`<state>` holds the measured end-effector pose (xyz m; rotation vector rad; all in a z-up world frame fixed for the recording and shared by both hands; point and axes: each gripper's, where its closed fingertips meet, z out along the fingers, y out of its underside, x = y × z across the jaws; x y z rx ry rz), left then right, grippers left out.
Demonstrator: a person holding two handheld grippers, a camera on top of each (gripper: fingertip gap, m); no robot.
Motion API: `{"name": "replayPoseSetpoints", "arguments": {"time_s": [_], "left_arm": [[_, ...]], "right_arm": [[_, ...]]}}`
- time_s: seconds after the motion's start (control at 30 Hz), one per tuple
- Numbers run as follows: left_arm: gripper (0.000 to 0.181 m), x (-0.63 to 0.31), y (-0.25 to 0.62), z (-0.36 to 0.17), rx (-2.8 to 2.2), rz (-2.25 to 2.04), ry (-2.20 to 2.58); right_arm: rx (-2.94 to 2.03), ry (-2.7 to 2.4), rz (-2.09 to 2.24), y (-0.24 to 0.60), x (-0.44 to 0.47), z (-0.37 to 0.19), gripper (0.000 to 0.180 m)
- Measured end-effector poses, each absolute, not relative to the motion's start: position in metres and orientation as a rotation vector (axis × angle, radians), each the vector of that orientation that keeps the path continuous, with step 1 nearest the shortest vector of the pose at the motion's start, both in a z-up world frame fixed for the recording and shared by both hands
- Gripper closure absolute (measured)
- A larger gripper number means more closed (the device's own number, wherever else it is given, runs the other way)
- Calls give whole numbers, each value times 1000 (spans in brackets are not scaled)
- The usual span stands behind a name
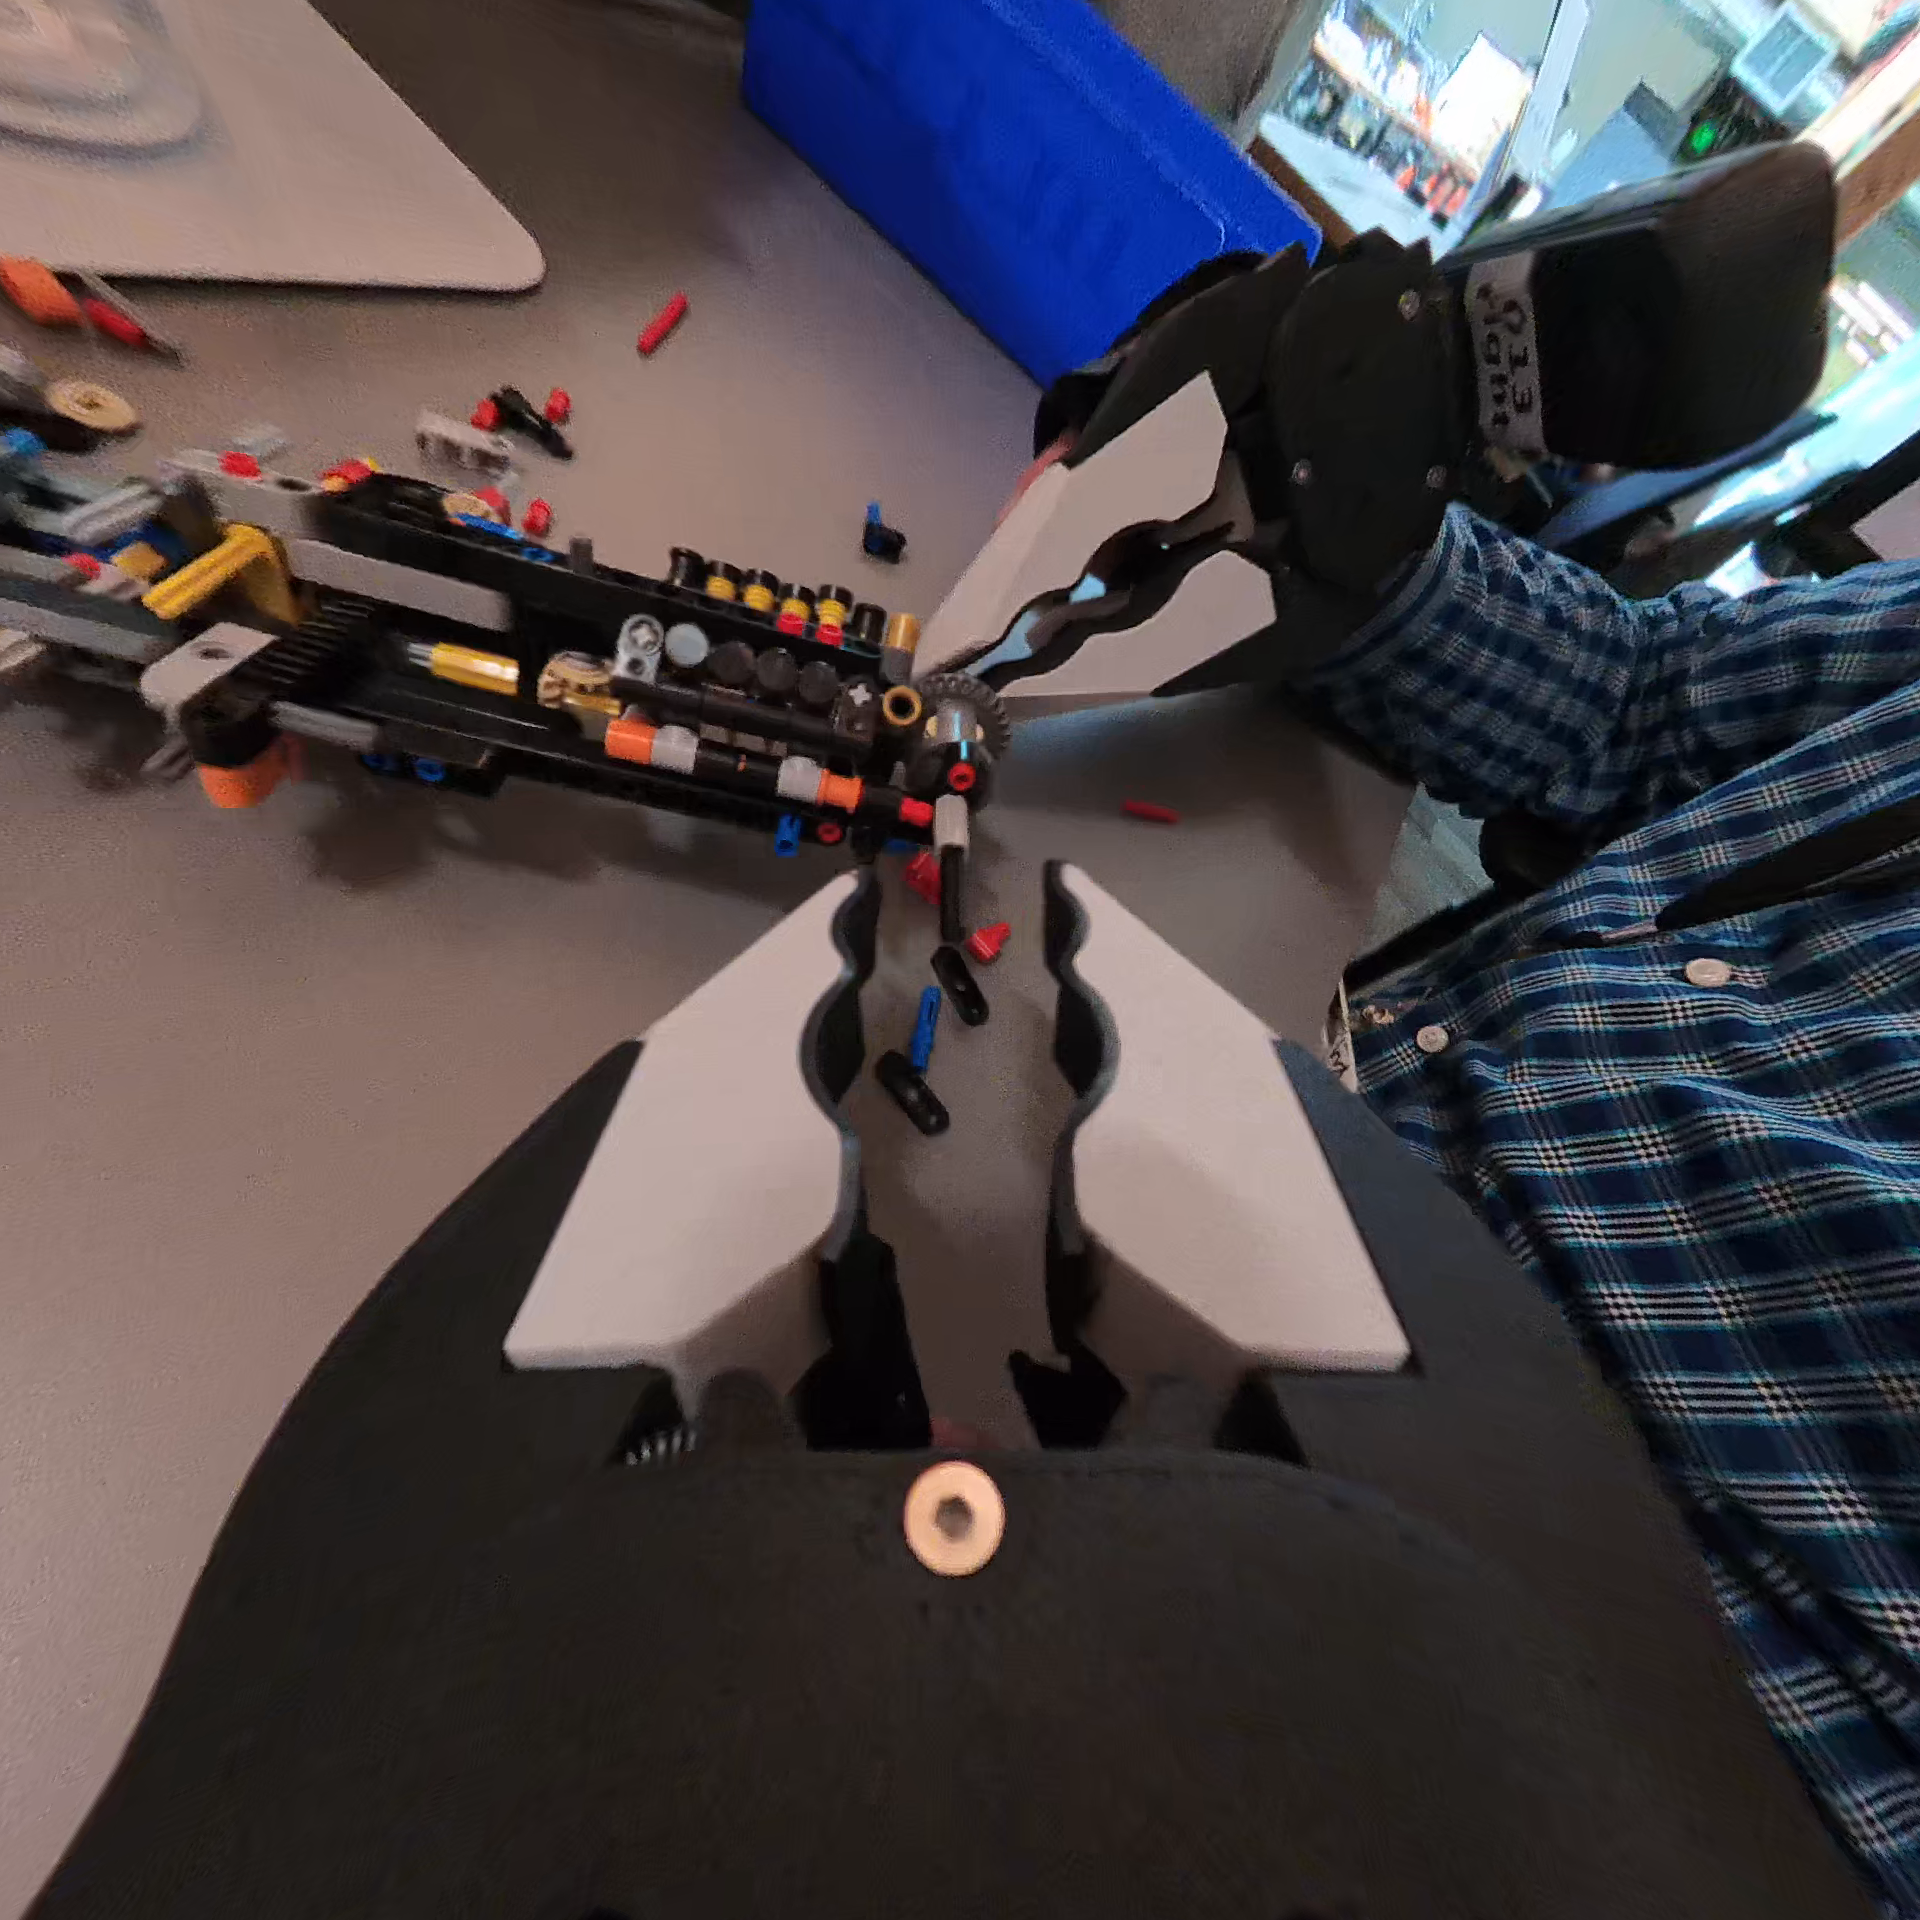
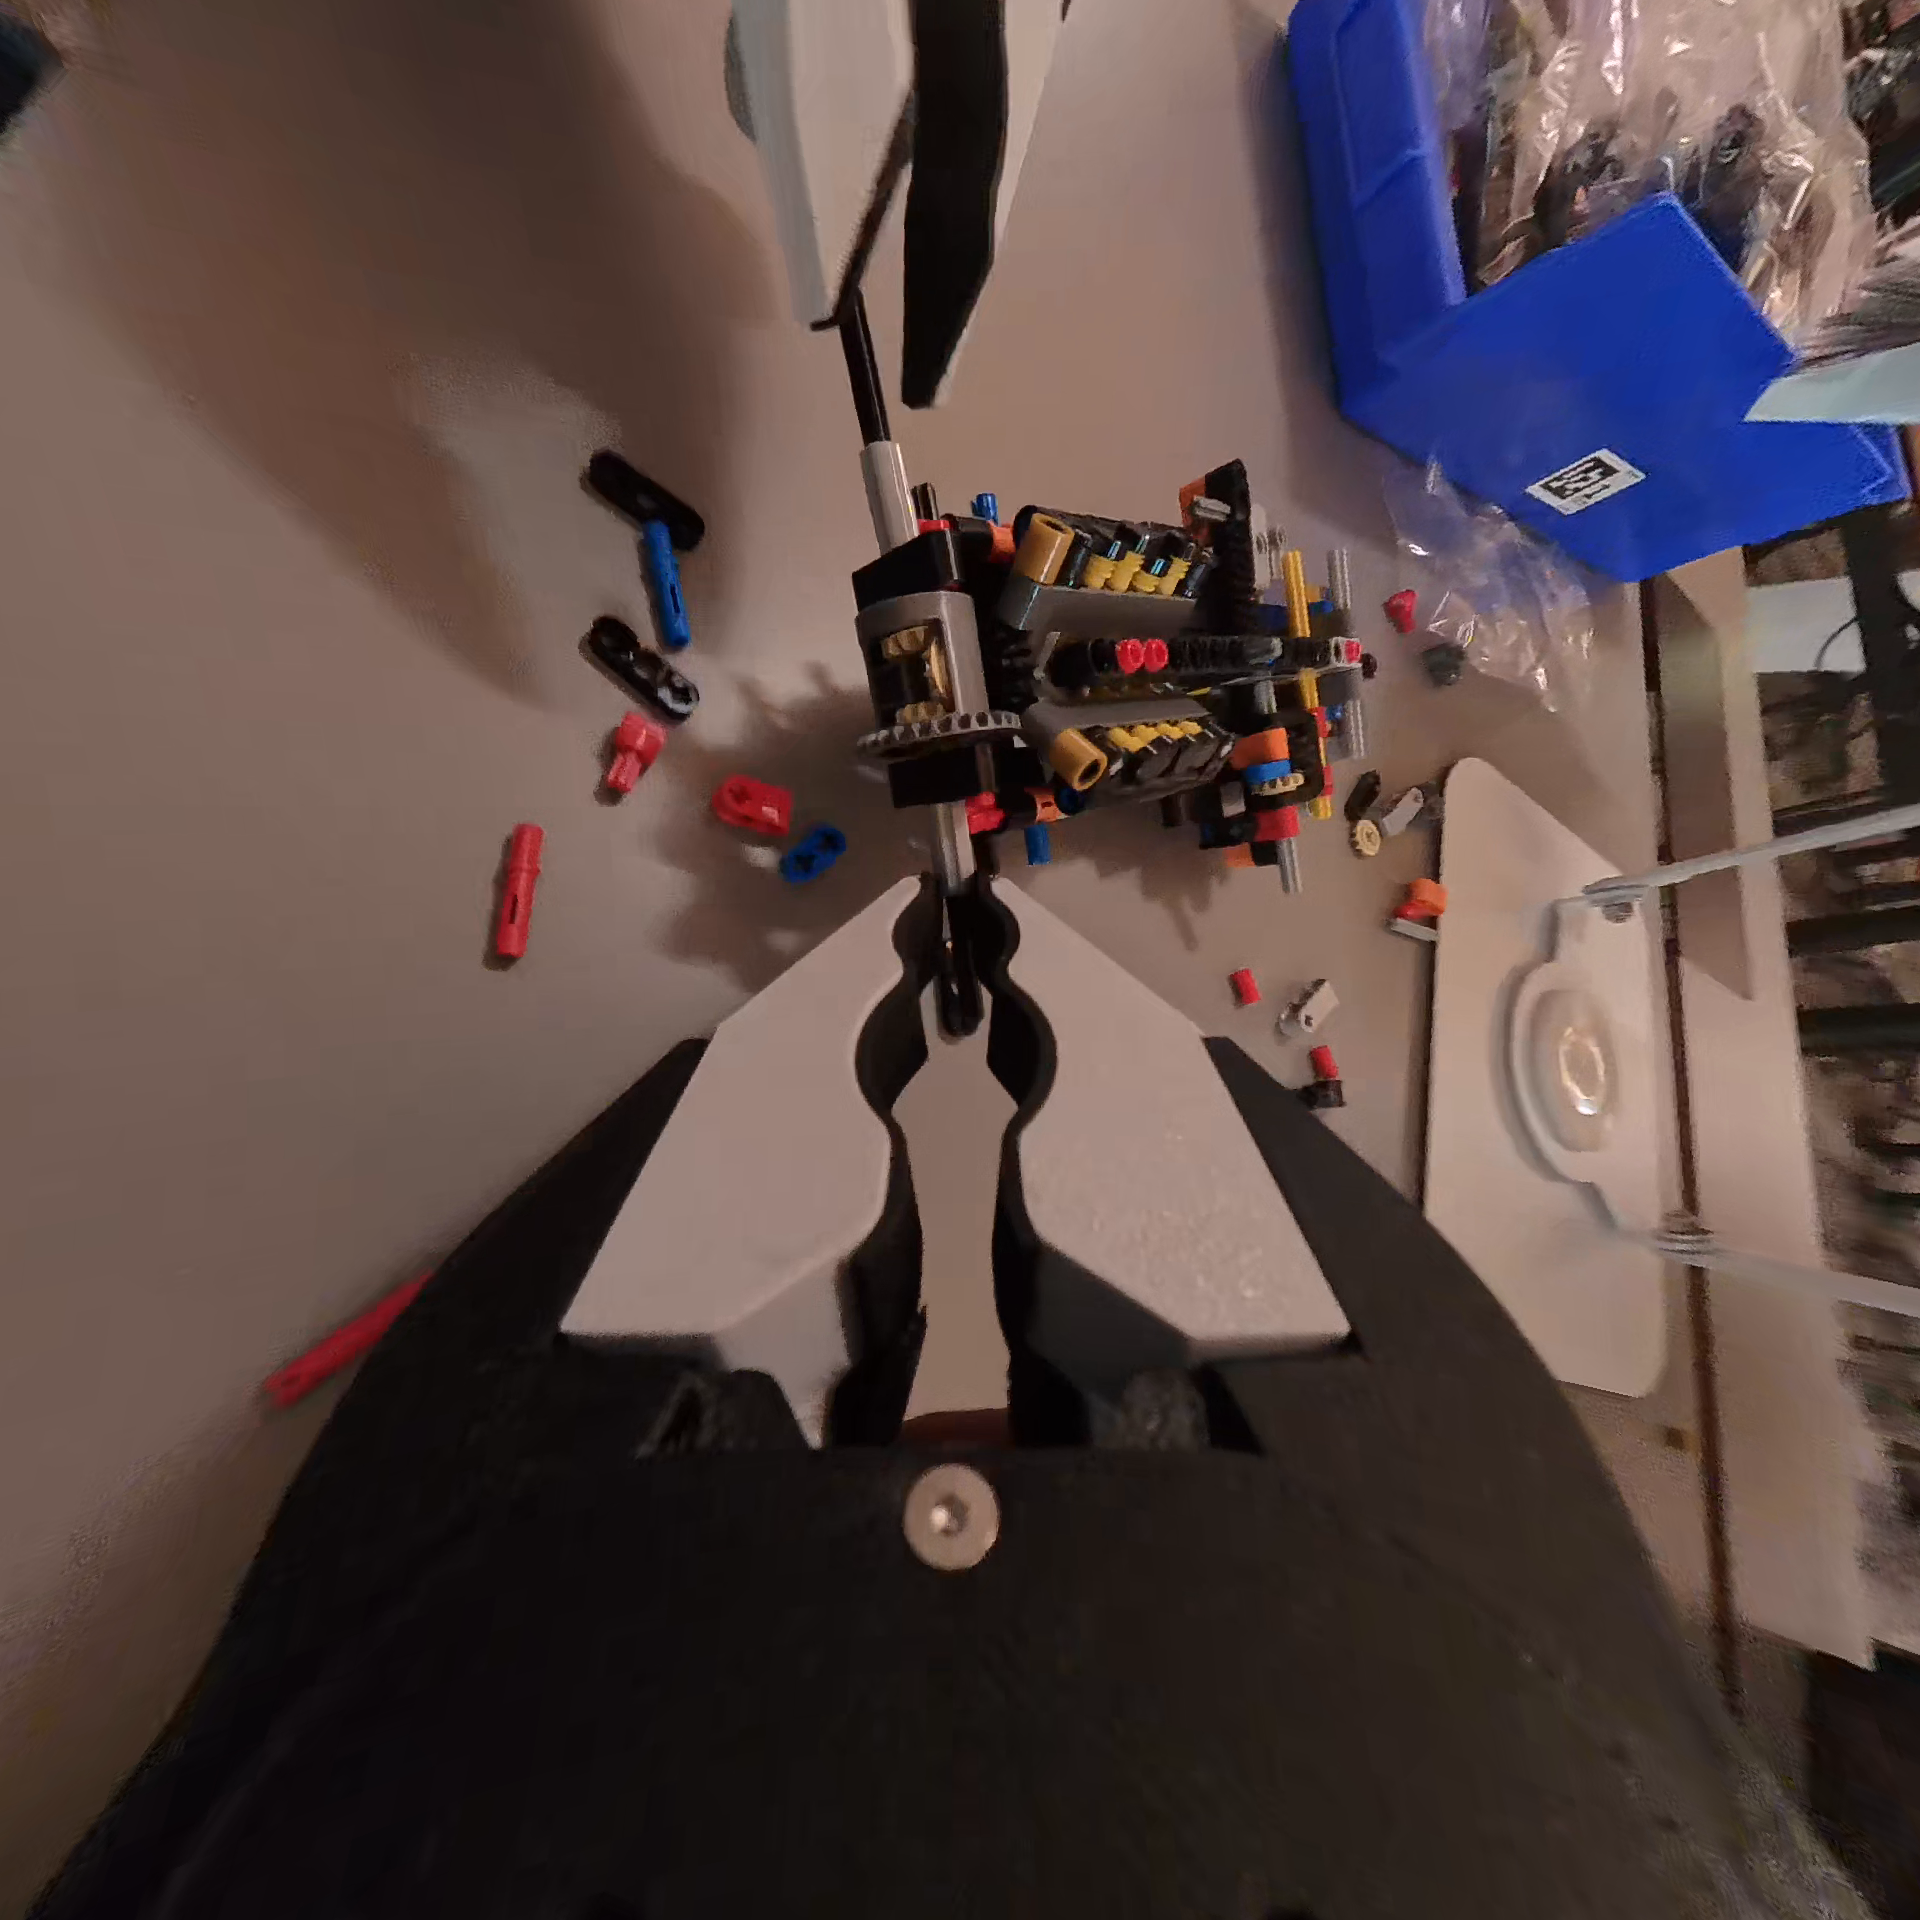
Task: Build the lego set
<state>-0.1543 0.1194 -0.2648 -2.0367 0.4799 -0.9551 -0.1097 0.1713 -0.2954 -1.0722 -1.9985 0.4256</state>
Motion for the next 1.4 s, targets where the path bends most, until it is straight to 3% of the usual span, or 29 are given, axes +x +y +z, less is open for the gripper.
{"name": "replayPoseSetpoints", "arguments": {"time_s": [0.17,0.47,0.57,0.63,0.7,0.8,0.93,1.23,1.4], "left_arm": [[126,-166,114,-257,-1954,-1022,260],[130,-183,145,-250,-1744,-1442,-252],[148,-188,153,-250,-1707,-1477,-330],[147,-186,161,-253,-1722,-1494,-361],[132,-176,168,-264,-1805,-1478,-364],[136,-169,178,-267,-1822,-1500,-379],[160,-178,192,-274,-1840,-1469,-442],[146,-156,202,-280,-1915,-1535,-408],[170,-144,206,-289,-2001,-1464,-366]], "right_arm": [[-1176,-1930,604,168,-110,-279,178],[-1162,-1876,744,156,-102,-261,178],[-1152,-1853,778,157,-98,-255,178],[-1131,-1858,778,155,-96,-252,178],[-1109,-1869,782,151,-95,-252,178],[-1096,-1891,763,149,-94,-256,178],[-1080,-1907,753,148,-90,-258,178],[-1043,-1949,732,144,-86,-262,178],[-1061,-1961,736,141,-80,-267,178]]}}
